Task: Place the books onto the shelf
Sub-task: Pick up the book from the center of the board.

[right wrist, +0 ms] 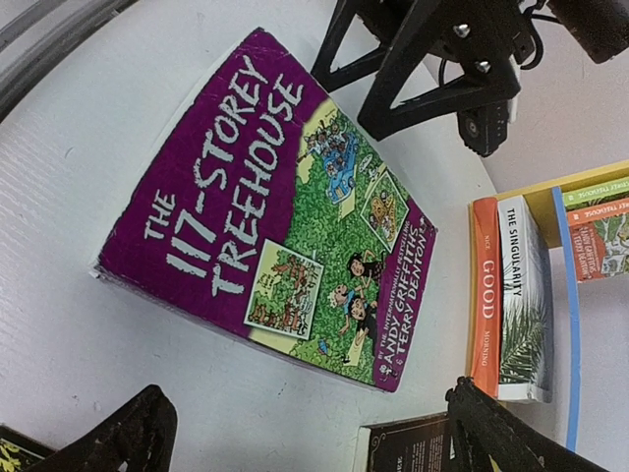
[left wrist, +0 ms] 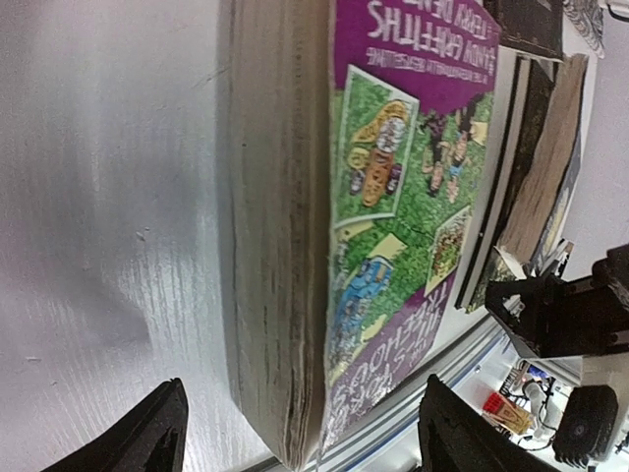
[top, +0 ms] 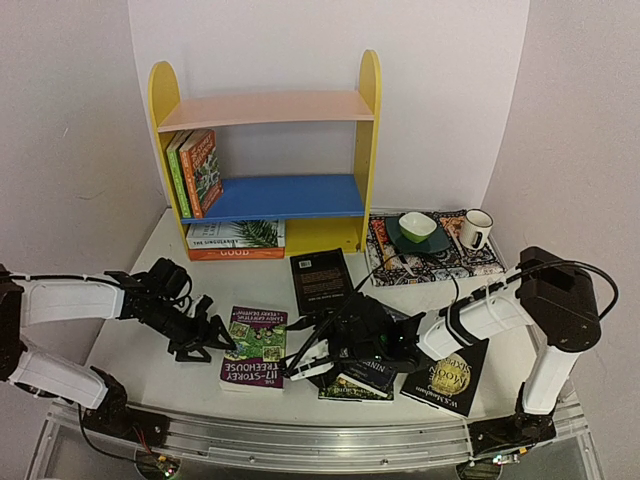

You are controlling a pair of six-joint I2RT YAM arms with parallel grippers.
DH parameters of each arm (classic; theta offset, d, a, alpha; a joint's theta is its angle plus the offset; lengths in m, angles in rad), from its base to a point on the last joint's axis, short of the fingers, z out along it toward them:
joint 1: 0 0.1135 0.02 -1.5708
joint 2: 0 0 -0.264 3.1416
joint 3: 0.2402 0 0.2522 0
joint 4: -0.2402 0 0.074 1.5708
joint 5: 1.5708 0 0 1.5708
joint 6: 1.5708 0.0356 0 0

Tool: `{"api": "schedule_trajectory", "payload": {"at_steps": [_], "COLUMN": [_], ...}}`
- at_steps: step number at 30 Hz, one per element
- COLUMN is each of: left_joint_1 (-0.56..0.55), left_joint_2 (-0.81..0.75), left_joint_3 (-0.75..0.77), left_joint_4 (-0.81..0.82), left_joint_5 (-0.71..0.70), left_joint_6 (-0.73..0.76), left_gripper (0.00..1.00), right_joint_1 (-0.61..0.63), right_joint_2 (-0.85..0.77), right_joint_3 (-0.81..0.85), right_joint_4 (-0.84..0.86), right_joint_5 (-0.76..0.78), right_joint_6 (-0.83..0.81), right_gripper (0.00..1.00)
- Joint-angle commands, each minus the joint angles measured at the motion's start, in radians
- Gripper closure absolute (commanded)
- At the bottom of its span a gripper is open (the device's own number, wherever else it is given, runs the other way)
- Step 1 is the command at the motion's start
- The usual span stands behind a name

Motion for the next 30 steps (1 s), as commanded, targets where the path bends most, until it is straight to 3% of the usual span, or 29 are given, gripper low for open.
{"api": "schedule_trajectory", "payload": {"at_steps": [1,12,14,19,24,30], "left_joint_1": [-0.027,-0.061,-0.061,-0.061,-0.061,-0.052], "left_joint_2": [0.059,0.217,0.237,0.280,0.290,0.247], "left_joint_3": [0.049,0.055,0.061,0.067,0.077,0.078], "left_joint_4": [-0.001,0.113,0.123,0.144,0.155,0.199], "left_joint_5": [-0.041,-0.034,-0.044,-0.061,-0.026,0.164], "left_joint_6": [0.021,-0.006,-0.002,0.009,0.037,0.087], "left_gripper": [0.22,0.46,0.56,0.99,1.00,1.00], "right_joint_1": [0.006,0.009,0.008,0.010,0.011,0.012], "right_joint_2": [-0.006,0.036,0.055,0.066,0.080,0.102], "right_joint_3": [-0.002,0.016,0.019,0.029,0.032,0.035], "right_joint_4": [0.029,-0.014,-0.007,-0.007,-0.010,-0.004], "right_joint_5": [-0.007,-0.033,-0.024,-0.018,-0.007,0.021], "right_joint_6": [0.013,-0.016,-0.035,-0.047,-0.072,-0.157], "right_gripper": [0.04,0.05,0.06,0.06,0.06,0.05]}}
